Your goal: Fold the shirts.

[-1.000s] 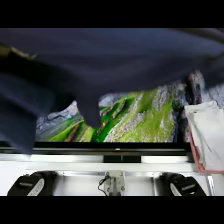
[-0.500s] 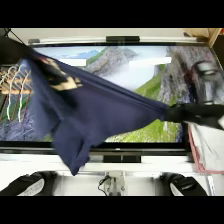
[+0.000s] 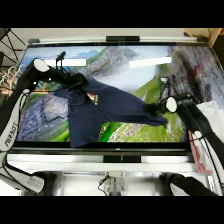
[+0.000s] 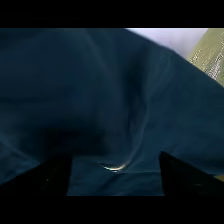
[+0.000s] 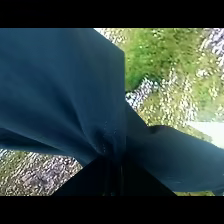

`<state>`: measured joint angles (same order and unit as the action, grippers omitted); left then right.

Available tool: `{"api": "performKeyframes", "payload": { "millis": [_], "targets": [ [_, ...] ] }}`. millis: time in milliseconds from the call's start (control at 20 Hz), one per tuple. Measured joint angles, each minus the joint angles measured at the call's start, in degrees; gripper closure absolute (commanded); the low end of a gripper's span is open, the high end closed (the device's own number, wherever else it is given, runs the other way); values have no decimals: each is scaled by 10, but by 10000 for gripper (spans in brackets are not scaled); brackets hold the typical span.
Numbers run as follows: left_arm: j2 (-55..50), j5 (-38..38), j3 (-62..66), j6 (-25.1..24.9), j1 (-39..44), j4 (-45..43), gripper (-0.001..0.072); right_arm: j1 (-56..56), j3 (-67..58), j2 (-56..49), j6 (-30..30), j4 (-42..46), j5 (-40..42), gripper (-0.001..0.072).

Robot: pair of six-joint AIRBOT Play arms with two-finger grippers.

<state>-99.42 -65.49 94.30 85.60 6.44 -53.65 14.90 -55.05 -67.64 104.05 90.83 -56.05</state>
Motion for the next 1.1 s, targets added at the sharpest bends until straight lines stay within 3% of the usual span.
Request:
{"api": "performKeyframes", "payload": {
  "millis": [50, 100, 150, 300, 350, 400, 500, 750, 950, 1000, 1100],
  "targets": [
    [-7, -25, 8, -5, -15, 9, 129, 0, 0, -3, 0, 1, -4, 634],
    [-11, -57, 21, -10, -35, 16, 278, 0, 0, -4, 0, 2, -6, 634],
    [-13, -88, 35, -14, -58, 18, 318, 0, 0, -3, 0, 3, -12, 634],
    [-7, -196, 62, -15, -141, 4, 291, 0, -1, 2, -1, 6, -37, 634],
    [-3, -231, 60, -13, -164, -15, 205, 0, 0, 3, -1, 6, -47, 634],
    [4, -259, 47, -11, -185, -39, 179, 0, -1, 4, -1, 6, -55, 634],
    [25, -278, -7, -9, -212, -72, 180, 0, -1, 5, -2, 5, -67, 634],
    [59, -162, -202, -32, -211, -29, 185, 0, -1, 5, -2, -5, -71, 634],
    [49, -57, -272, -47, -166, 17, 189, 0, -1, 5, -2, -9, -71, 634],
    [44, -37, -280, -49, -155, 24, 232, 0, -1, 5, -2, -9, -70, 634],
    [37, -10, -289, -51, -136, 46, 440, 0, -1, 5, -2, -9, -70, 633]
  ]
}}
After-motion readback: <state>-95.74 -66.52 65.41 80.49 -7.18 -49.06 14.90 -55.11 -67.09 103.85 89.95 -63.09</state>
